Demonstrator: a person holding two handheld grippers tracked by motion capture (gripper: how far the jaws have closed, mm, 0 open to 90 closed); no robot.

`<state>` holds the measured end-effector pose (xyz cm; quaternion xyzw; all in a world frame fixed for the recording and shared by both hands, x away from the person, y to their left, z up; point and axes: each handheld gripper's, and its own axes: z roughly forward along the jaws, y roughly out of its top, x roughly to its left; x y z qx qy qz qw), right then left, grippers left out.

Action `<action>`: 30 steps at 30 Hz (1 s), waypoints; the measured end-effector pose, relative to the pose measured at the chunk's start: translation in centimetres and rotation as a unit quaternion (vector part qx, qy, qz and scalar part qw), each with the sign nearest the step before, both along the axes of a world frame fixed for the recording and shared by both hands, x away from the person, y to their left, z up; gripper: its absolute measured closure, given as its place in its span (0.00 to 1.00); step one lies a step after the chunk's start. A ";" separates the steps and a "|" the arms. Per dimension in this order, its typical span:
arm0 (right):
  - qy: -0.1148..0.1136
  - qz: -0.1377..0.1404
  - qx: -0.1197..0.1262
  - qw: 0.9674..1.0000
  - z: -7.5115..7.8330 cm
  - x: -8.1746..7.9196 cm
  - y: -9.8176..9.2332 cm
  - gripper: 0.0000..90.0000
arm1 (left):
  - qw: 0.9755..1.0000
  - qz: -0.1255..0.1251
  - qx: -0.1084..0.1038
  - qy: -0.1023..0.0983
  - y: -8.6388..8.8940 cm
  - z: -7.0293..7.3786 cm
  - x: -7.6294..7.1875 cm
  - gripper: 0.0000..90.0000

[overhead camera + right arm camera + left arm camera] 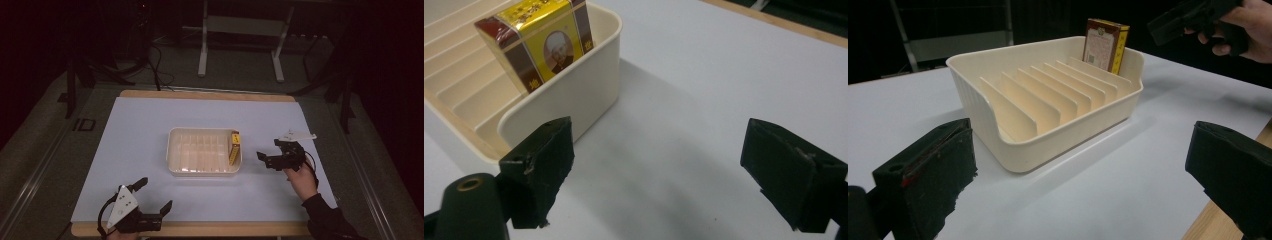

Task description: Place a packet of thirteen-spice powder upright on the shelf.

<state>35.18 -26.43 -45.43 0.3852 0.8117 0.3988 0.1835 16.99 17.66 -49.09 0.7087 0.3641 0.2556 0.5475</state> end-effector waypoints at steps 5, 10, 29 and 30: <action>0.001 -0.002 0.007 1.000 -0.6 -0.9 -0.5 0.15 | 1.000 -0.002 0.001 0.001 0.0 0.0 0.0 0.00; -0.009 -0.013 0.017 1.000 -1.3 -1.6 -1.0 0.15 | 1.000 -0.003 0.001 0.001 0.0 0.0 0.0 0.00; -0.051 -0.004 0.042 0.998 -2.1 -3.6 -3.3 0.15 | 1.000 -0.010 -0.002 0.004 -0.1 0.0 0.1 0.00; -0.055 -0.007 0.042 0.998 -2.1 -3.6 -3.4 0.15 | 1.000 -0.010 -0.002 0.004 -0.1 0.0 0.1 0.00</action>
